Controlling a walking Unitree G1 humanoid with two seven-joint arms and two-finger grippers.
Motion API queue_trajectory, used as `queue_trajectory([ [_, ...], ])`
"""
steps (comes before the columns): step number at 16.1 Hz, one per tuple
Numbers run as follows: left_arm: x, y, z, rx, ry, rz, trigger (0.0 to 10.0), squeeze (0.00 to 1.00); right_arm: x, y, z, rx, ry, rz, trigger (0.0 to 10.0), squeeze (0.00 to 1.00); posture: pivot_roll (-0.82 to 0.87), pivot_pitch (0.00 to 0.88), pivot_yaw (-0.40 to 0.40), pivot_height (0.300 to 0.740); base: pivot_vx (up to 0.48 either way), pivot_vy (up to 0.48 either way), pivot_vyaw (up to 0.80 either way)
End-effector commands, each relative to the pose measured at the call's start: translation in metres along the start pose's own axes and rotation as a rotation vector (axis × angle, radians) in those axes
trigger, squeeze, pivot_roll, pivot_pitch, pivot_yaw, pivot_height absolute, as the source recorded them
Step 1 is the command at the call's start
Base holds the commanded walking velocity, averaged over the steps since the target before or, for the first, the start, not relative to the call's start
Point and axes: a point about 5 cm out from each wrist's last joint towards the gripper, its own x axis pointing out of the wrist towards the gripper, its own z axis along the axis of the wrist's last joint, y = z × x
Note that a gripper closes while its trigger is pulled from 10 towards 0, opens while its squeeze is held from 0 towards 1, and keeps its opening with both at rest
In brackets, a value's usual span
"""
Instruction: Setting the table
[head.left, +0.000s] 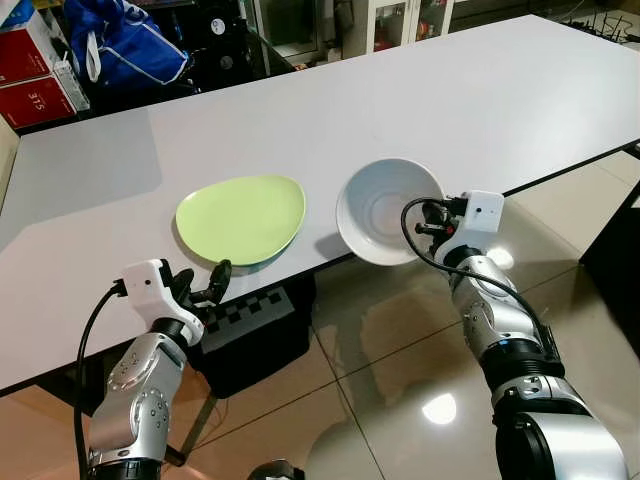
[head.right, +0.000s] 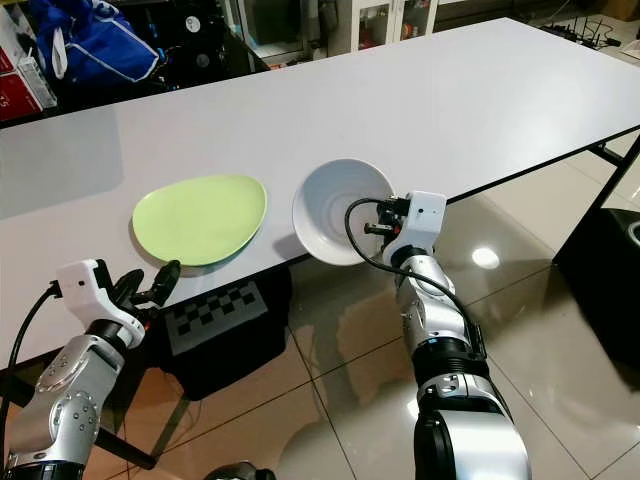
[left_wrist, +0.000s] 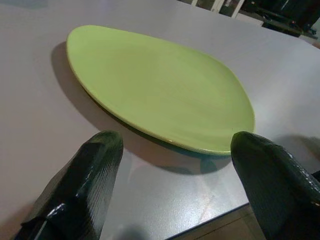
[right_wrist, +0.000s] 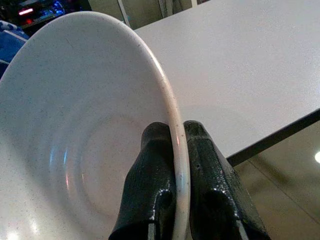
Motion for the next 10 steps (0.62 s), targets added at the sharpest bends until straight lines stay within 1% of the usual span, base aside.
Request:
queue_trajectory([
  [1,0.0022,-0.0017,0.0081,0.034,-0.021,-0.004,10.0,0.0,0.0054,0.0062,0.0133,-0.01,-0.051,0.031,10.0,0.0,0.14,0.0,0.081,0.74,0.0,0.0,0.0],
  [5,0.0036,-0.0025,0.0077,0.054,-0.018,0.001,10.0,0.0,0.0045,0.0078,0.0114,-0.021,-0.049,0.039,10.0,0.0,0.14,0.0,0.08,0.74,0.0,0.0,0.0],
  [10,0.0057,-0.004,0.0072,0.061,-0.019,0.011,10.0,0.0,0.0036,0.0079,0.0105,-0.026,-0.052,0.045,10.0,0.0,0.14,0.0,0.079,0.74,0.0,-0.442,0.0],
])
